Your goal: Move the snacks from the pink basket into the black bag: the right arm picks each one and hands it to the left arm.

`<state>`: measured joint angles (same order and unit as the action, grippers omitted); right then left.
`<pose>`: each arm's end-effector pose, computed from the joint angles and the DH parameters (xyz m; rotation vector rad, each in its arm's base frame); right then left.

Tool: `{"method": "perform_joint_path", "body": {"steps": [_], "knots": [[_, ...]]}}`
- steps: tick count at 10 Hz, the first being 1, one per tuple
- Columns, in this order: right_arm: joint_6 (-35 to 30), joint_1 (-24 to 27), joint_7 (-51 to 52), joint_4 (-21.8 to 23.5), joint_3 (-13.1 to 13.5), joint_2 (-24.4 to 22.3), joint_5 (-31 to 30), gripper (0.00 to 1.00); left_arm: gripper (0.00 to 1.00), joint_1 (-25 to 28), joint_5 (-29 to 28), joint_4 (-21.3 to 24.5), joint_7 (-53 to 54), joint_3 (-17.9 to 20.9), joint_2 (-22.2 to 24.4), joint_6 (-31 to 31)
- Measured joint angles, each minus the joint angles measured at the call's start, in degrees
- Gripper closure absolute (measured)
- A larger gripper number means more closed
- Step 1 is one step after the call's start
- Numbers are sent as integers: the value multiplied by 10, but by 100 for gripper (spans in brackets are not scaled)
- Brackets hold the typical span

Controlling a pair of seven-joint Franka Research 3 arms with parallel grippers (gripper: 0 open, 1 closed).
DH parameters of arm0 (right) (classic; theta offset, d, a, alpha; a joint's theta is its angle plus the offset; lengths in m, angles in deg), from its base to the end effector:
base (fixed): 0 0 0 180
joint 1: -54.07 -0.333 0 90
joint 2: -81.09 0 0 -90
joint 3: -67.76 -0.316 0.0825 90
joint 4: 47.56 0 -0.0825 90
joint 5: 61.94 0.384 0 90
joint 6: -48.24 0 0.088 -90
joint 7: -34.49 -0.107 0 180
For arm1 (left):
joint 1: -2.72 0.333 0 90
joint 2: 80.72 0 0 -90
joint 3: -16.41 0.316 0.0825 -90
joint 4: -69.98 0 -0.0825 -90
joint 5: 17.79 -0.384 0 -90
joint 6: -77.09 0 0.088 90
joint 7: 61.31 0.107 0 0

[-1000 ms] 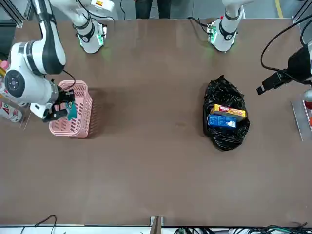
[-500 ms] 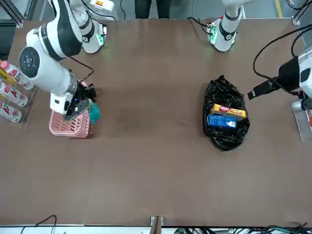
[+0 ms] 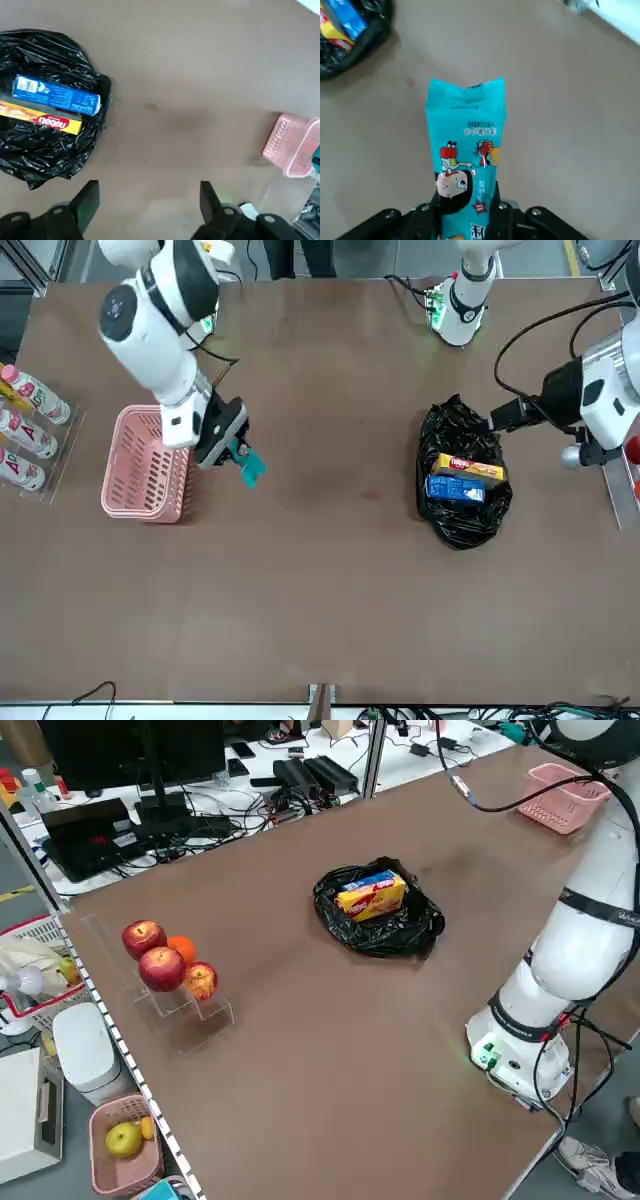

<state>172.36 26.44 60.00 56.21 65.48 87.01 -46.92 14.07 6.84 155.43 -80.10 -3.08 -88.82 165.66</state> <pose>0.5296 0.3154 0.5068 -2.6198 -1.1800 -0.3494 0.5812 -0.1148 0.5951 2.6717 0.2593 -0.2548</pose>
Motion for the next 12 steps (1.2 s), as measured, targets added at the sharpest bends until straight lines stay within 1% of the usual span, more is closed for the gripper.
{"method": "perform_joint_path", "body": {"steps": [2, 4, 5, 6, 9, 12], "knots": [[28, -39, 26, -46, 0, 30, 3, 64, 22, -10, 0, 1, 11, -22, -34, 10], [63, -82, 41, -86, 0, 61, 4, 64, 25, -22, 1, 1, 12, -48, -55, 49], [89, -103, 56, -94, 0, 73, 4, 64, 23, -35, 1, 1, 10, -56, -56, 69], [110, -122, 68, -97, 0, 84, 4, 64, 23, -47, 1, 0, 8, -60, -56, 76], [132, -157, 77, -119, 0, 109, 4, 64, 23, -50, 1, -4, 8, -78, -55, 77], [147, -185, 74, -141, 0, 124, 4, 64, 23, -50, 2, -3, 10, -87, -55, 75]]}}
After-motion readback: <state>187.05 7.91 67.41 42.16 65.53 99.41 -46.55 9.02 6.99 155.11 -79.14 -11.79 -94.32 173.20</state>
